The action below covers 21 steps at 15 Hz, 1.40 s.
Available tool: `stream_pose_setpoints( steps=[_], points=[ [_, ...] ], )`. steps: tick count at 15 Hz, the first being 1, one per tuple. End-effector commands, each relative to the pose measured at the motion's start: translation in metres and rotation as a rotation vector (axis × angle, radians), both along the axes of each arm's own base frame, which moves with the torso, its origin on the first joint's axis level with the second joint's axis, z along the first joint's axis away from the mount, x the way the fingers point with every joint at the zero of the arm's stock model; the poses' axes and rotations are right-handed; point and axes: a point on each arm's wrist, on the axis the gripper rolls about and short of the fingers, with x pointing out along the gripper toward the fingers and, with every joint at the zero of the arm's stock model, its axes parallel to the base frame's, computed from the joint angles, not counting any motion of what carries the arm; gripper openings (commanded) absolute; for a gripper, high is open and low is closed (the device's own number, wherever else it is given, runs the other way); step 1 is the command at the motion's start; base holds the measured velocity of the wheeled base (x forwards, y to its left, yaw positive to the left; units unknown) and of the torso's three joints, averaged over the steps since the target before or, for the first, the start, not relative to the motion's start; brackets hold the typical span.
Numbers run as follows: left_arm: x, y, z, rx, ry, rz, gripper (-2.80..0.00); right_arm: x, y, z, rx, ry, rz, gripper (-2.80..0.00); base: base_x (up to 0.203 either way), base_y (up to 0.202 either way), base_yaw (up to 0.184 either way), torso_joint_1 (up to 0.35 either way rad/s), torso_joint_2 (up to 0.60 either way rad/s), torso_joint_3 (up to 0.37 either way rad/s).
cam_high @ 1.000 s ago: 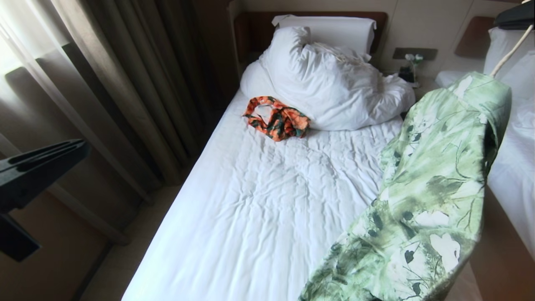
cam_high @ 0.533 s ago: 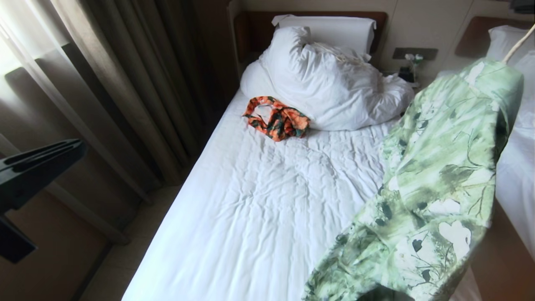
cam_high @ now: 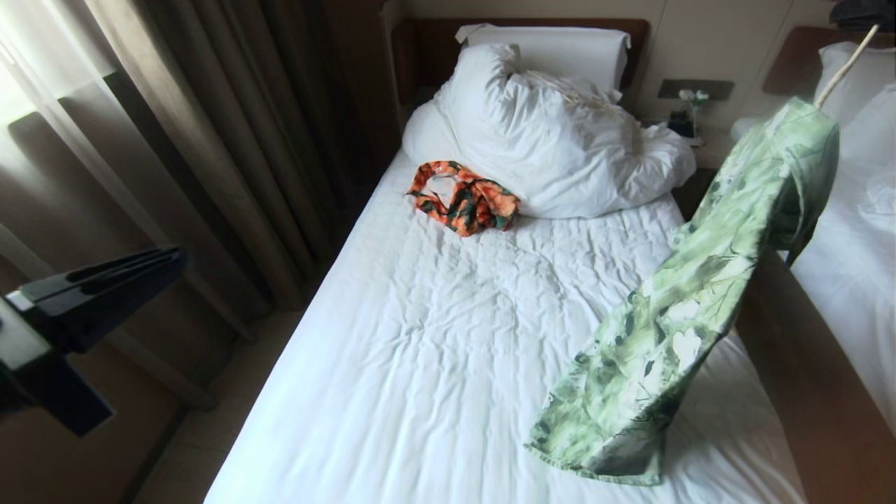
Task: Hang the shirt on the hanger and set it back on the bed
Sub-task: Take the clothes hanger out of the clothes
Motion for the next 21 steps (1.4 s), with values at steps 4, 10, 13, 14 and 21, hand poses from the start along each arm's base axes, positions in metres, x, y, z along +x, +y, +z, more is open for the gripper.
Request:
stream_pose_setpoints(
  steps=[4, 10, 13, 14, 21],
  points=[
    [0.031, -0.059, -0.020, 0.039, 0.179, -0.153, -2.80, 0.028, 0.016, -0.020, 0.034, 0.087, -0.048, -2.80, 0.000, 0.000, 0.000, 0.000, 0.00, 0.000],
    [0.050, -0.131, -0.043, 0.025, 0.195, -0.327, -2.80, 0.056, 0.020, -0.041, -0.003, 0.159, -0.168, -2.80, 0.000, 0.000, 0.000, 0.000, 0.00, 0.000],
    [0.041, -0.150, -0.049, 0.024, 0.211, -0.396, -2.80, 0.067, 0.018, -0.046, 0.002, 0.158, -0.194, -2.80, 0.000, 0.000, 0.000, 0.000, 0.00, 0.000],
    [0.038, -0.157, -0.054, 0.035, 0.229, -0.410, -2.80, 0.070, 0.016, -0.045, 0.017, 0.143, -0.205, -2.80, 0.000, 0.000, 0.000, 0.000, 0.00, 0.000],
    [0.077, -0.223, -0.101, 0.089, 0.228, -0.383, 0.00, 0.074, 0.012, -0.046, 0.066, 0.134, -0.226, -2.80, 0.000, 0.000, 0.000, 0.000, 0.00, 0.000]
  ],
)
